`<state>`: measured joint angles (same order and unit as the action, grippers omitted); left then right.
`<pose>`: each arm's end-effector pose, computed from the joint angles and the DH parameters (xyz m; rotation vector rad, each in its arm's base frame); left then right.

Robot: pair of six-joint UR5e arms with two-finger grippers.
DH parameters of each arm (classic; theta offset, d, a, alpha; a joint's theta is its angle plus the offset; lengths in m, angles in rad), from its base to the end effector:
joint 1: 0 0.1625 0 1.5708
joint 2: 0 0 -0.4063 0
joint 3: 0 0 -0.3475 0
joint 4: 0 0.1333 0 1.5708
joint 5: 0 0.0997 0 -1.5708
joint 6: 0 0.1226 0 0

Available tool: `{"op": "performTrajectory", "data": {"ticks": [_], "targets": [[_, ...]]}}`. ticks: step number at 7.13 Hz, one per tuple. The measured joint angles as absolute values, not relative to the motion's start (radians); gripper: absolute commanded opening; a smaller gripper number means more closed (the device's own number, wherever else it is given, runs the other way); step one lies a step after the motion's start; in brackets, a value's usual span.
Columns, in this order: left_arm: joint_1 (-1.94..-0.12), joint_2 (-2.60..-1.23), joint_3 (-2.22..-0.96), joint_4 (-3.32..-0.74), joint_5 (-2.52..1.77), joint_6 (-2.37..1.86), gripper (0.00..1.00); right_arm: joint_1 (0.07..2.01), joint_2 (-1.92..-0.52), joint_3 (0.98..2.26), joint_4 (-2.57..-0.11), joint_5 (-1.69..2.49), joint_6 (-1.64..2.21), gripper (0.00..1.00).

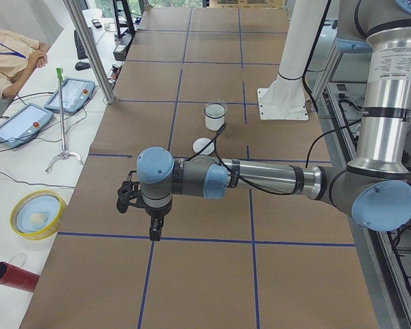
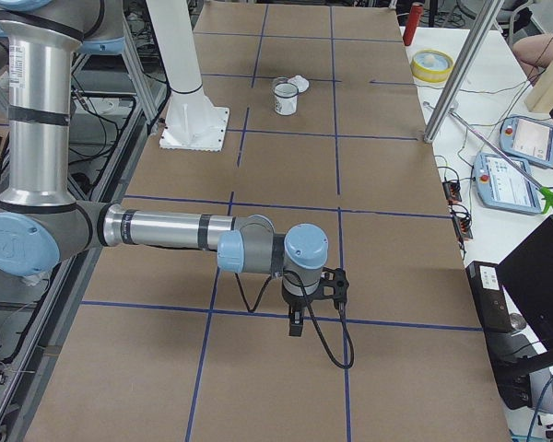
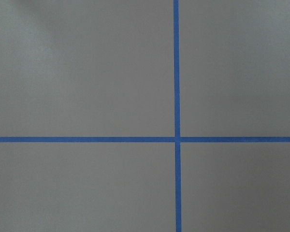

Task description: Place funnel on cup

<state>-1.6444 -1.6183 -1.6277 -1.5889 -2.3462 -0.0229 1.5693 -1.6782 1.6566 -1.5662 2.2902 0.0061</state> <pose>-0.0822 -0.4698 0.6068 0.1359 0.7712 -0.0440 0.0519 -0.4021 0.6679 -0.0190 -0.7193 0.0105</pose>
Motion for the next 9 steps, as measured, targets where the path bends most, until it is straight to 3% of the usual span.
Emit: {"op": "performTrajectory", "data": {"ticks": [9], "targets": [[-1.644,-1.595,-1.649,-1.436,-2.38,-0.014,1.0,1.569,-1.678,1.657,-1.566,2.29,0.006,1.0]]}}
